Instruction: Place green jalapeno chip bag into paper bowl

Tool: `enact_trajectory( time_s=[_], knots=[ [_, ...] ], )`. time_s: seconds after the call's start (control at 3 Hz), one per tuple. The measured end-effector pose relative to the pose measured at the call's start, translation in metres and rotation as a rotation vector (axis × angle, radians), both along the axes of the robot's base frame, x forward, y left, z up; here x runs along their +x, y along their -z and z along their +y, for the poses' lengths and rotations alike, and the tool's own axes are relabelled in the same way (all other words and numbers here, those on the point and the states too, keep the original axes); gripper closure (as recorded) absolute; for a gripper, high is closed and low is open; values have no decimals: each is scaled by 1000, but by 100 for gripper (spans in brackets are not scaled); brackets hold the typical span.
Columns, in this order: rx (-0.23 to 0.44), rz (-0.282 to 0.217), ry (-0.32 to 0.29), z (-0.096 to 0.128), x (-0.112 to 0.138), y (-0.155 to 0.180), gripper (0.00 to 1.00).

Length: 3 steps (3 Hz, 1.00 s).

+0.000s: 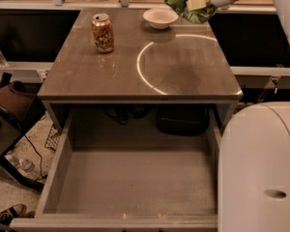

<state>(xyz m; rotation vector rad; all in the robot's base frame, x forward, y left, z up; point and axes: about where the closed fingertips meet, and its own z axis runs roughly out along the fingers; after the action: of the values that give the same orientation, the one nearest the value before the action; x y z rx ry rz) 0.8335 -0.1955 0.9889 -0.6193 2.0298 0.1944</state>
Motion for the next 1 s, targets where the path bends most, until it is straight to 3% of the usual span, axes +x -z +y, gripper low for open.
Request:
enact_trajectory(
  time_s=[0.67, 1.0],
  knots=[
    [123, -47, 54, 53, 63, 10, 100],
    [135, -50, 79, 77, 85, 18, 100]
  ],
)
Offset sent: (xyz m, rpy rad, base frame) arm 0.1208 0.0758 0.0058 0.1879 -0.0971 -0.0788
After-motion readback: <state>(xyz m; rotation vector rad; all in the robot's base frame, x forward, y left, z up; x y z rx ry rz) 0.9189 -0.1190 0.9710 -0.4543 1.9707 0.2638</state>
